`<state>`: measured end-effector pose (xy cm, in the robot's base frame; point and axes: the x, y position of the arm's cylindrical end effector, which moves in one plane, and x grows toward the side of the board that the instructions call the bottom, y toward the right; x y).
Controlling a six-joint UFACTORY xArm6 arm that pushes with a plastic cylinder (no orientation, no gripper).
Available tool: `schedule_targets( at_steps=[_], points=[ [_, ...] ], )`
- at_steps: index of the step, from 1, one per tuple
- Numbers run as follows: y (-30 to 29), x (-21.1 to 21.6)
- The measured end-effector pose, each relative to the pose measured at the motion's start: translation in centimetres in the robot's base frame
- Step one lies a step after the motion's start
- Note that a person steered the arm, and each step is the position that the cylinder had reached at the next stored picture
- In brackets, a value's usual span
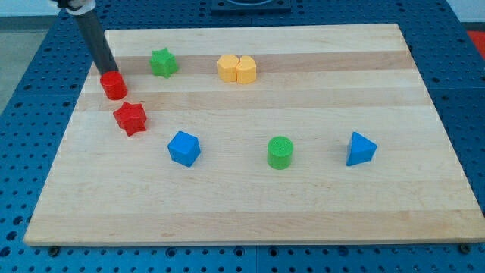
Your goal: Keep red circle on top left to red star
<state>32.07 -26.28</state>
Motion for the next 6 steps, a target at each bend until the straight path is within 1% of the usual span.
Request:
schedule_targets(
  at_steps=[1, 2, 3, 4, 5, 6],
  points=[
    [1.0, 0.6],
    [3.6, 1.7],
    [5.4, 4.0],
    [5.4, 6.9],
    [3.9, 6.5],
    [-1.1, 6.4]
  ],
)
